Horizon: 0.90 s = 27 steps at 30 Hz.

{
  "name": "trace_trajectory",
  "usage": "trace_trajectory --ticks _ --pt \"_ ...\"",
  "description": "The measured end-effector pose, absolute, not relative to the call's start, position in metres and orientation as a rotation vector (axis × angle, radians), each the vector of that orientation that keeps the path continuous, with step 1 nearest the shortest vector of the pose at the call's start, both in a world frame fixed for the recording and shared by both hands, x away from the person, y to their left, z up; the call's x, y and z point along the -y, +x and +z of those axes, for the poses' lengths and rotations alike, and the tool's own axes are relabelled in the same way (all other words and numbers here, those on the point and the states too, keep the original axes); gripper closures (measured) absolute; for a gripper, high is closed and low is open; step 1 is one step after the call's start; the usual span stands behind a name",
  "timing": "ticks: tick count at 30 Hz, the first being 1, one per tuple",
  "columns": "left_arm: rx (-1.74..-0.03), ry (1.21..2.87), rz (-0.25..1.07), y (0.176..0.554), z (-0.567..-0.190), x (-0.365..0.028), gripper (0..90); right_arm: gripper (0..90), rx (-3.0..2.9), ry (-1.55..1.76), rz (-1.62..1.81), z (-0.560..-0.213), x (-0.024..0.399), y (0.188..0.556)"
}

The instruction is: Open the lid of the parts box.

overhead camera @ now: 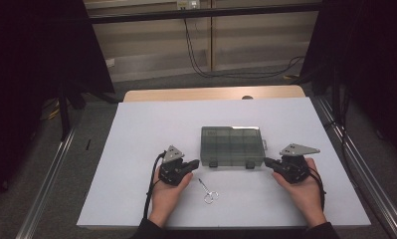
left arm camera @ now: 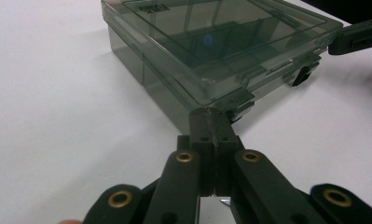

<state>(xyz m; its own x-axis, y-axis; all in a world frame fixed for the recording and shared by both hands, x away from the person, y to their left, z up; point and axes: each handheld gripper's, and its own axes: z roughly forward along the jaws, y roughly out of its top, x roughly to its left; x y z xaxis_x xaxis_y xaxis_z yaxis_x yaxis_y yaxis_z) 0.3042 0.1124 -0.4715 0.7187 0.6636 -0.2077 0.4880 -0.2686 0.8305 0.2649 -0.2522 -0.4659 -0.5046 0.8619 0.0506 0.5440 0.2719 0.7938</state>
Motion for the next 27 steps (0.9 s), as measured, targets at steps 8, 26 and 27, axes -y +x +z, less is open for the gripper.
trace_trajectory --ticks 8,26,27 --pt "-0.888 1.920 0.222 0.307 -0.470 -0.111 90.0 90.0 -2.116 1.272 1.149 -0.461 0.252 0.264" --pt "-0.878 1.832 0.203 0.322 -0.453 -0.101 90.0 90.0 -2.049 1.265 1.220 -0.445 0.248 0.269" --pt "-0.874 1.834 0.211 0.322 -0.451 -0.101 90.0 90.0 -2.053 1.257 1.223 -0.444 0.248 0.270"
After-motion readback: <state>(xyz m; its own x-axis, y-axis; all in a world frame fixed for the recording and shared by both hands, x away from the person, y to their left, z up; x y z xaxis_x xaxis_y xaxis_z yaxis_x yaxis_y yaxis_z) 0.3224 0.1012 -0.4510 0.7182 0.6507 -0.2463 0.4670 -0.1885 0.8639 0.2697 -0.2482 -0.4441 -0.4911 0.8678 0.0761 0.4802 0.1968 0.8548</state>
